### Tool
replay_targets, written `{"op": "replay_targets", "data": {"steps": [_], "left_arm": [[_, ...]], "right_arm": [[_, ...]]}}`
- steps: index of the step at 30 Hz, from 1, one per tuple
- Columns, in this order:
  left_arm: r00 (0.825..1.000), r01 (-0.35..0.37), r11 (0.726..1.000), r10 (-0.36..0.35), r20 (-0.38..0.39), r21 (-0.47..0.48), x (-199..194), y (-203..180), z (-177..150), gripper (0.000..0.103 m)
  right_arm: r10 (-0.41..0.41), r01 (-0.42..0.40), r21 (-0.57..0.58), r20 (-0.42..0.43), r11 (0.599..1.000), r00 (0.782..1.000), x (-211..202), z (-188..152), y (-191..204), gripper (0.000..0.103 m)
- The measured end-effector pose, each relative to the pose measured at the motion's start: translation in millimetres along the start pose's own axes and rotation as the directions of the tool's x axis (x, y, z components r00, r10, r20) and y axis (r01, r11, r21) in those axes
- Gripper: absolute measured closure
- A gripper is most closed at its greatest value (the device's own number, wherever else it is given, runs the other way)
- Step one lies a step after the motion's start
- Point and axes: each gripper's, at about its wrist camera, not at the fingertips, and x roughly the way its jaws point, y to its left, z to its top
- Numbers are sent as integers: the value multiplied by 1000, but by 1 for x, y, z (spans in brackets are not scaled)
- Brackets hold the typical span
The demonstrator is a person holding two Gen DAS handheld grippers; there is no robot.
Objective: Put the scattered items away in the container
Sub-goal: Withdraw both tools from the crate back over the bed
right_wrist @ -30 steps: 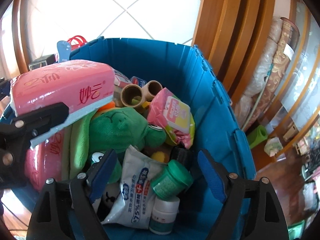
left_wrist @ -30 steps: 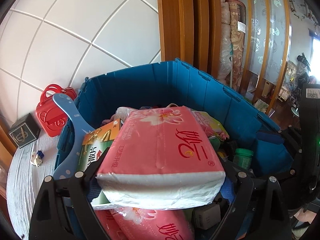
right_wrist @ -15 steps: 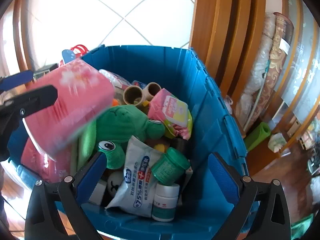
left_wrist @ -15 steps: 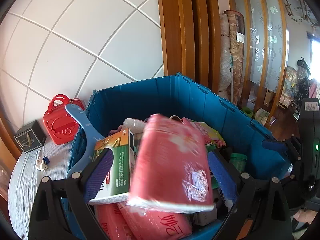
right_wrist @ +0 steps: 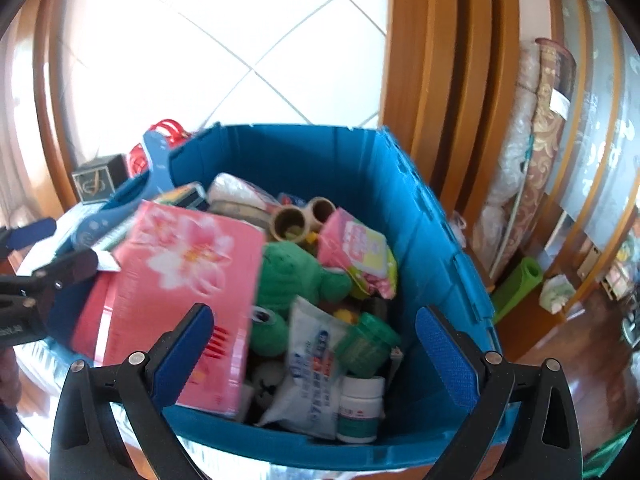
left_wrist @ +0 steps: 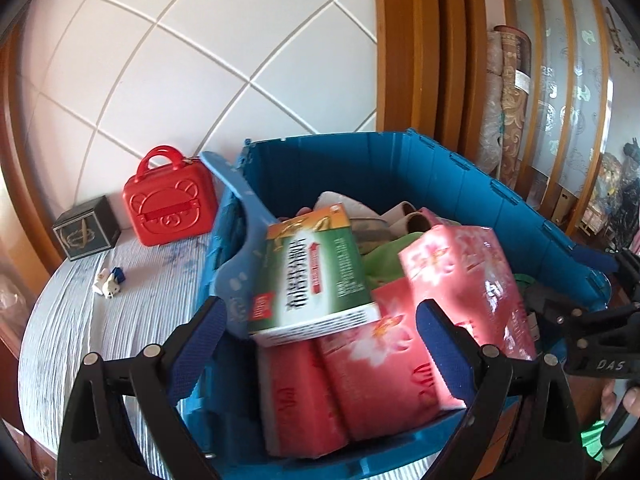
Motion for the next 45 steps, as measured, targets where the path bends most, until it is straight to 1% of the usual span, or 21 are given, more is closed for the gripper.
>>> {"op": "replay_targets", "data": {"steps": [5, 8, 12, 17, 20, 23, 27, 31, 34, 39, 45], "left_arm": [[1000, -11, 999, 12, 13, -40, -11, 43, -9, 6], [1000, -18, 998, 19, 24, -58, -22, 74, -17, 6], [999, -25, 995, 29, 37, -94, -40, 125, -32, 6], [998, -46, 992, 51, 39, -121, -64, 198, -56, 6], [997, -68, 989, 72, 26, -135, -77, 242, -74, 6], [994, -107, 982, 108, 3, -153, -86, 285, -90, 6], [987, -162, 965, 157, -40, -205, -93, 338, -111, 6], [976, -216, 937, 203, -77, -276, -93, 383, -127, 6], [965, -261, 916, 236, -116, -306, -84, 410, -135, 6], [946, -322, 884, 287, -153, -338, -67, 444, -137, 6], [922, -385, 853, 339, -185, -354, -40, 472, -124, 6]], "right_arm": [[10, -9, -40, 34, 999, 999, -12, 9, 40, 0], [16, -13, -55, 45, 998, 999, -17, 13, 70, 0], [24, -20, -78, 55, 997, 998, -24, 17, 120, 0], [43, -34, -110, 75, 993, 996, -37, 19, 197, 0], [70, -60, -125, 77, 990, 995, -40, 18, 244, 0], [108, -97, -148, 65, 984, 992, -37, 16, 291, 0], [161, -155, -171, 18, 973, 987, -23, 11, 347, 0], [221, -222, -213, -32, 951, 975, -1, 10, 394, 0], [253, -263, -238, -71, 935, 965, 19, 10, 421, 0], [303, -324, -253, -121, 911, 945, 61, 19, 453, 0], [356, -384, -254, -151, 888, 922, 111, 44, 470, 0]]}}
